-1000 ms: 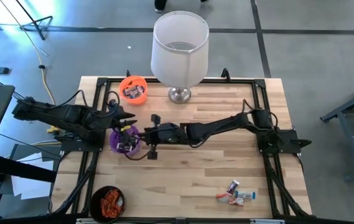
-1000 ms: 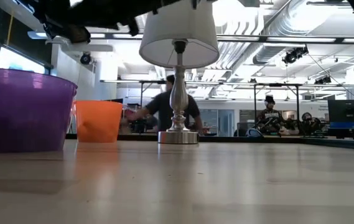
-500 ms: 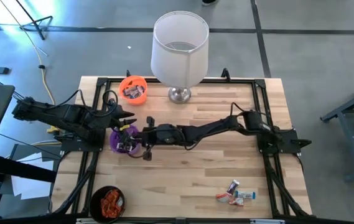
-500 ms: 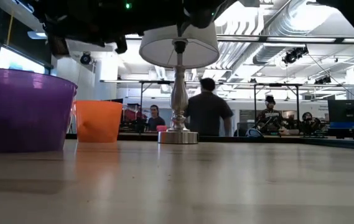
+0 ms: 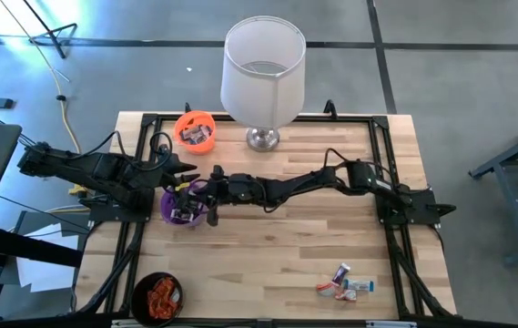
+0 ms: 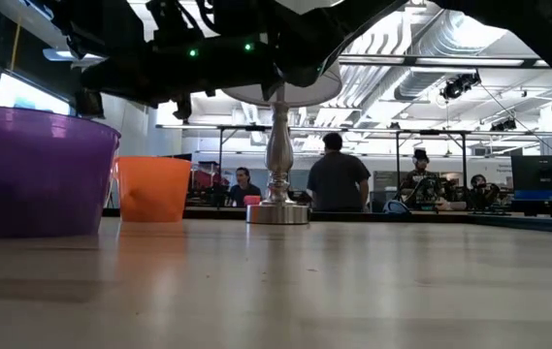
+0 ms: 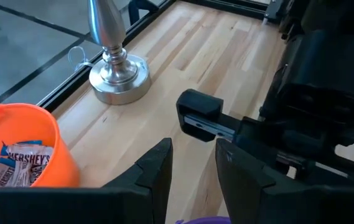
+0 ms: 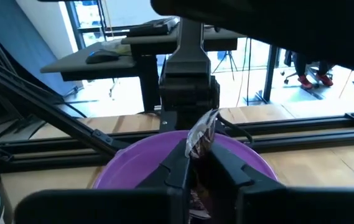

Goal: Sort candy
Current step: Put the brown chocolate into the purple bucket

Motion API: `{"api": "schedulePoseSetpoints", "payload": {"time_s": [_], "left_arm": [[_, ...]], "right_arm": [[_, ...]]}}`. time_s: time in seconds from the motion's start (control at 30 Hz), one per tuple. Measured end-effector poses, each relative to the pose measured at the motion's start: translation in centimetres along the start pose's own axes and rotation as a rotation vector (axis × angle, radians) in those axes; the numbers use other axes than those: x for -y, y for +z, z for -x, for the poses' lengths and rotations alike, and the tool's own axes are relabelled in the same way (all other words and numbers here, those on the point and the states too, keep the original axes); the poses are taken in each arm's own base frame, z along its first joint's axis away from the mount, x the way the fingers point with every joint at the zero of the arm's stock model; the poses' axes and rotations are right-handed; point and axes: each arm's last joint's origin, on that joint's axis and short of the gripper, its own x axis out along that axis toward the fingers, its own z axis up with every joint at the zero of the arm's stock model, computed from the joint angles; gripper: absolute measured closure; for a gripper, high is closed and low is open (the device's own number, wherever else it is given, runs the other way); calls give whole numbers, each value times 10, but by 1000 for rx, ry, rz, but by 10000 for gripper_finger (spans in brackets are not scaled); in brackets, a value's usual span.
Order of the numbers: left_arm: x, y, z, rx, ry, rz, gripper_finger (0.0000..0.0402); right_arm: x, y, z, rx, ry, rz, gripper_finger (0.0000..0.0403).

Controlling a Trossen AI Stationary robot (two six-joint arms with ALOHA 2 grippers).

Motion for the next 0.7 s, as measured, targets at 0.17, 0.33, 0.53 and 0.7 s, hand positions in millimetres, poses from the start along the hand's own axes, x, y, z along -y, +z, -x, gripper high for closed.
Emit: {"api": "schedulePoseSetpoints", "payload": {"time_s": [0.17, 0.33, 0.53, 0.7], "left_arm": [[0, 0, 0, 0, 0, 0, 292], [0, 0, 0, 0, 0, 0, 292], [0, 0, 0, -4, -4, 0, 292], [0, -1, 0, -11, -14, -2, 292]], "right_arm": [[-2, 0, 0, -2, 4, 3, 305], [-3, -4, 0, -38, 5, 43, 256], [-6, -3, 6, -159, 4, 52, 241], [-13, 19, 25, -328, -17, 40, 248]]}}
